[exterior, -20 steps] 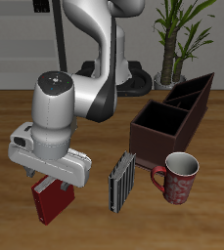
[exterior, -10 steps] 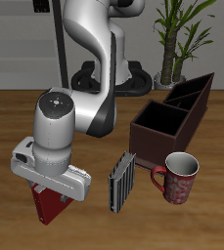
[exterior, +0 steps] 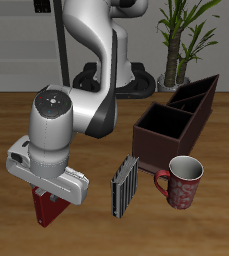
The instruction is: Place the red book into the left desk caddy's left compartment and place the yellow book into the left desk caddy's left compartment
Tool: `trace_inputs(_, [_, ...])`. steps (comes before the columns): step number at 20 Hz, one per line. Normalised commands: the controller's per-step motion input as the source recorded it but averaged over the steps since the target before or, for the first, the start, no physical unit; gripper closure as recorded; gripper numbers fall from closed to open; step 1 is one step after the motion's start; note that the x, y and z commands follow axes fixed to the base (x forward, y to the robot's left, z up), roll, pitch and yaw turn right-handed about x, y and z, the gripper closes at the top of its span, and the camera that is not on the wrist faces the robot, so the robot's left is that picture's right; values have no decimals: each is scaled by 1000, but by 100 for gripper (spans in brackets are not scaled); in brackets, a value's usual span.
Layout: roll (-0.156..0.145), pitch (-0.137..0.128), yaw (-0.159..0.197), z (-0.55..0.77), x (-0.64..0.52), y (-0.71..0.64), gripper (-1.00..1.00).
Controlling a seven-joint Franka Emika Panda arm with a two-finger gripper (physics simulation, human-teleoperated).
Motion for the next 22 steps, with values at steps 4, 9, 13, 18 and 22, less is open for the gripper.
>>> trace_inputs(4, [-36,-68,11,606,-212,35,100])
trace_inputs(9, [-20,-60,38,836,-445,323,100])
trace_inputs(13, [-7,-49,48,558,-411,315,100])
trace_inputs(18, [-15,-64,52,508,-565,301,100])
trace_inputs(22, [0,-38,-136,385,-570,179,100])
